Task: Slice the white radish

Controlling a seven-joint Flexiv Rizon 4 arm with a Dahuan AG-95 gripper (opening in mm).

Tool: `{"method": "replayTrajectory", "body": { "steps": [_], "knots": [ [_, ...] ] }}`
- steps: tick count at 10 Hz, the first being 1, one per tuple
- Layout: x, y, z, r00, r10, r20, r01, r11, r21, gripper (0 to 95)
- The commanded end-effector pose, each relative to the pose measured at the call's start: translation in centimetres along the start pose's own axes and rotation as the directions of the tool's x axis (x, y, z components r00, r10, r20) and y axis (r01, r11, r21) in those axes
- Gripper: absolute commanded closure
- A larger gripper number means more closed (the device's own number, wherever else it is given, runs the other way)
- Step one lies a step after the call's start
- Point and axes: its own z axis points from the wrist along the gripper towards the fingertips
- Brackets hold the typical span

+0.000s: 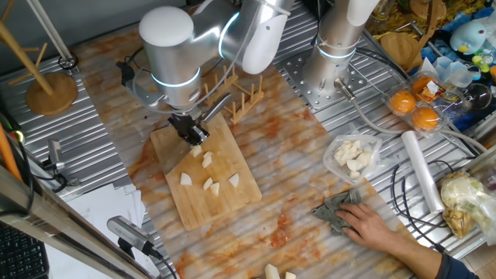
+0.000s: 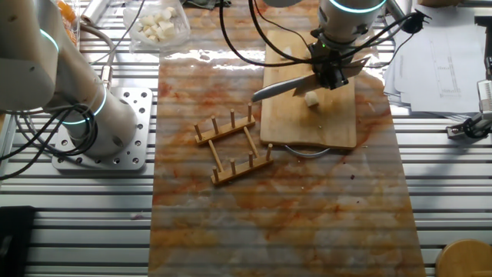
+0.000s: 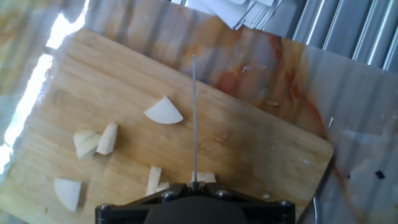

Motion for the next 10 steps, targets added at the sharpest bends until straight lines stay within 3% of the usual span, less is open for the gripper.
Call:
{"method": "replayTrajectory", "body": {
  "steps": [1,4,7,8,10],
  "knots": [
    [0.0,-0.1,0.2,1.0,0.003,0.002,-0.003,1.0,0.003,95.0],
    [0.0,-0.3,0.9,1.0,0.006,0.009,-0.006,1.0,0.004,95.0],
    [-0.4,-0.6,2.6,0.999,0.008,0.033,-0.008,1.0,0.009,95.0],
    [-1.3,-0.4,3.7,0.999,0.025,0.047,-0.025,1.0,-0.004,95.0],
    [-3.6,0.2,5.3,0.998,0.039,0.055,-0.039,0.999,0.01,95.0]
  ]
}}
